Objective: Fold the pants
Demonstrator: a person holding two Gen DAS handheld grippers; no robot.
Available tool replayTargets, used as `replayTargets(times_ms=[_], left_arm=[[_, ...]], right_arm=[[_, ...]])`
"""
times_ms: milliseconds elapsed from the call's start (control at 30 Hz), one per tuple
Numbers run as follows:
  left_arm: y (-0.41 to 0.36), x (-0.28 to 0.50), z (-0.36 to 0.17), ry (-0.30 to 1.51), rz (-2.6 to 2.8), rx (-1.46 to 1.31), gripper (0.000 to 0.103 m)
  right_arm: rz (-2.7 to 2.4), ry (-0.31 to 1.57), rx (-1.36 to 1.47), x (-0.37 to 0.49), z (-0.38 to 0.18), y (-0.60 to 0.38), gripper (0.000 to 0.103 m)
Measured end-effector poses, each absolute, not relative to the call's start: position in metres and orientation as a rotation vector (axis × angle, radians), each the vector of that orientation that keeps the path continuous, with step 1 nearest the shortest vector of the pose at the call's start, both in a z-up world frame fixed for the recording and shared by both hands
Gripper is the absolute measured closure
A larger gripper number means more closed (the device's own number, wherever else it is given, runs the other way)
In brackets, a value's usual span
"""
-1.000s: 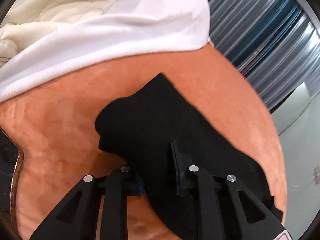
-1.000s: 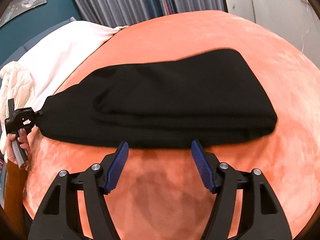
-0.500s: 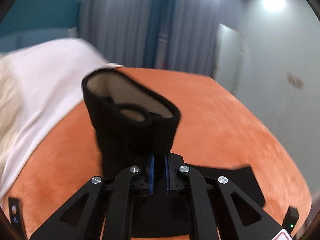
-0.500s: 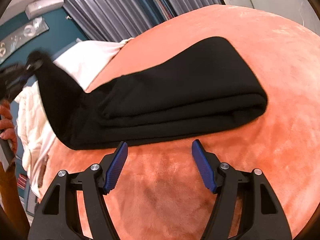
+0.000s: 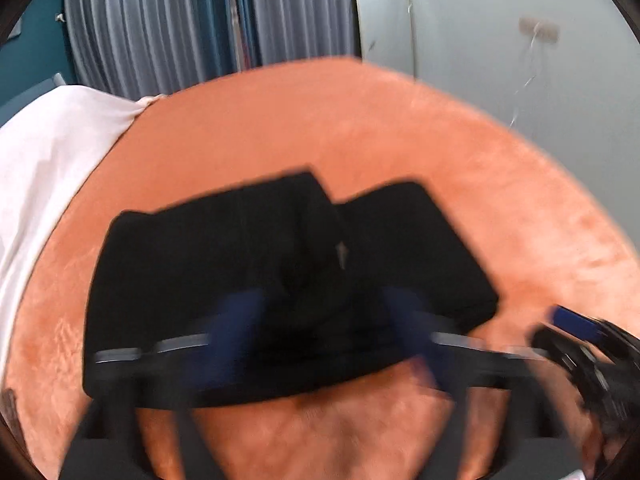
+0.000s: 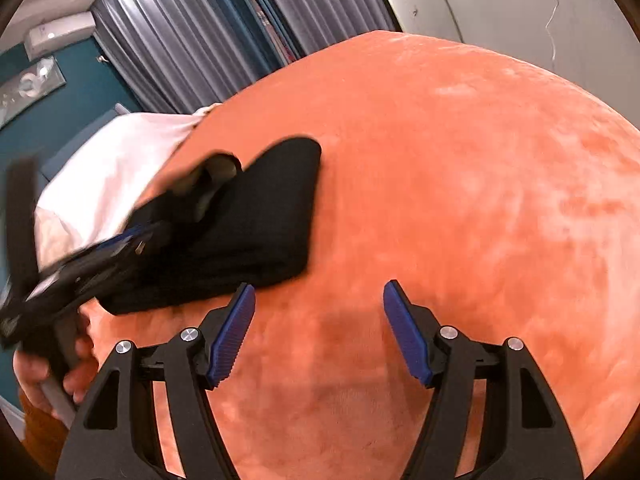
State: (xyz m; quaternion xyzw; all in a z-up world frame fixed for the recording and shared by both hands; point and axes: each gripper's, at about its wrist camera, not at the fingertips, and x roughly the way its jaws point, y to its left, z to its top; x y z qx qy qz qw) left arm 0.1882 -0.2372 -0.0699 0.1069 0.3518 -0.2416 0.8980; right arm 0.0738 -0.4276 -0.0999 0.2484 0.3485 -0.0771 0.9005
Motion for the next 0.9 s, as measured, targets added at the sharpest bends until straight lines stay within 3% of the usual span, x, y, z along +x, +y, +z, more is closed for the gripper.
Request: replayTargets(times_ms=[100, 233, 567, 633, 700, 900], left_arm=[[-0.220, 0.168, -0.047, 0.636, -0.499, 0.257, 0.006], [-0.176, 0.168, -0.033, 0.644, -0.476, 0.230, 0.006], [-0.063, 0.243, -0.052, 0.655, -0.243, 0.106, 0.006], [-0.048, 0.254, -0.059, 0.652, -0.224, 0.080, 0.006], [-0.033, 0.260, -0.064, 0.650, -0.215, 0.049, 0.006], [-0.004, 0.269, -0.076, 0.691, -0.192, -0.031, 0.006]], right_arm=[[-0.122, 0.699, 0.500, 0.092, -0.079, -0.427, 0.038], [-0.025, 0.746, 0.478, 0.148, -0.062, -0.404, 0.038], [-0.011, 0.986, 0.432, 0.263, -0.111, -0.334, 0.036], [-0.025, 0.973, 0.398, 0.268, -0.113, -0.323, 0.052], [-0.032, 0.966, 0.344, 0.271, -0.108, -0.308, 0.079], [0.006, 0.811, 0.277, 0.263, -0.038, -0.291, 0.091]])
